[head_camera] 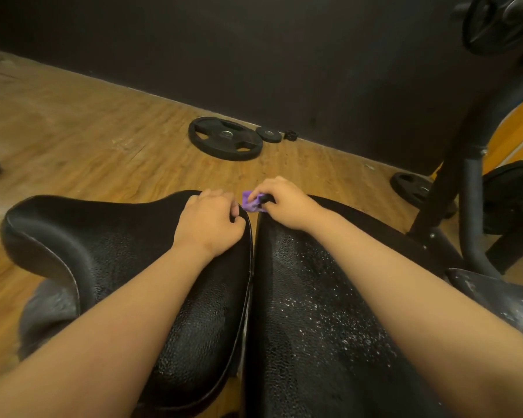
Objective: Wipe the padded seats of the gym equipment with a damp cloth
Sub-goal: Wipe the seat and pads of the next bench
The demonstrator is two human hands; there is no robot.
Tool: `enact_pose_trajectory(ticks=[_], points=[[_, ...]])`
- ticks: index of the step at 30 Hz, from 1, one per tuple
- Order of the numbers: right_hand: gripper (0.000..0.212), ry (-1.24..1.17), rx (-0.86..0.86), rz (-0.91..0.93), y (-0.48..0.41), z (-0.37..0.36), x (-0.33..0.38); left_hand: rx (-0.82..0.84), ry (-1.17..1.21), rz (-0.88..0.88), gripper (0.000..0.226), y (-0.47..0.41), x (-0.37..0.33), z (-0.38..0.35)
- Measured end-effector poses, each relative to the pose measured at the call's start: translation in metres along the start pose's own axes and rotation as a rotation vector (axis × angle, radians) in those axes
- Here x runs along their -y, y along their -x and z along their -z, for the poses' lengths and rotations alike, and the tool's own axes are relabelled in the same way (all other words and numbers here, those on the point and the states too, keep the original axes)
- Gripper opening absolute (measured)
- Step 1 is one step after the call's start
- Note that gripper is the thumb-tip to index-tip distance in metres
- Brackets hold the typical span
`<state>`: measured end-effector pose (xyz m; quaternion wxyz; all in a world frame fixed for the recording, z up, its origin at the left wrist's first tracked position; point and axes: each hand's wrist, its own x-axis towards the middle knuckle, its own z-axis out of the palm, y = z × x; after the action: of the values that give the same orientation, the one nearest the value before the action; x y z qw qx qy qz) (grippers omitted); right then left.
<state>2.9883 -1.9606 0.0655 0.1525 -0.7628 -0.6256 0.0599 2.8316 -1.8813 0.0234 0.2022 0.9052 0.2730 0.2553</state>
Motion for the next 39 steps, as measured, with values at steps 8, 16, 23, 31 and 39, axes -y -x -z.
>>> enact_pose_trajectory(ticks=[8,16,23,31,39], points=[[0.034,-0.111,0.049,0.05,0.071,0.006,0.003,0.177,-0.235,-0.054,0.041,0.047,-0.034,0.02],[0.035,-0.125,-0.015,-0.048,0.07,0.011,-0.005,0.18,-0.289,-0.092,0.056,0.084,-0.042,0.011],[0.029,-0.019,-0.184,-0.224,0.03,0.015,-0.039,0.159,-0.241,-0.098,0.049,0.083,-0.038,0.008],[0.033,-0.11,-0.124,-0.122,0.082,0.007,-0.019,0.165,-0.231,-0.098,0.067,0.081,-0.04,0.012],[0.031,-0.068,-0.195,-0.239,0.111,0.026,-0.062,0.171,-0.28,-0.106,0.054,0.083,-0.038,0.008]])
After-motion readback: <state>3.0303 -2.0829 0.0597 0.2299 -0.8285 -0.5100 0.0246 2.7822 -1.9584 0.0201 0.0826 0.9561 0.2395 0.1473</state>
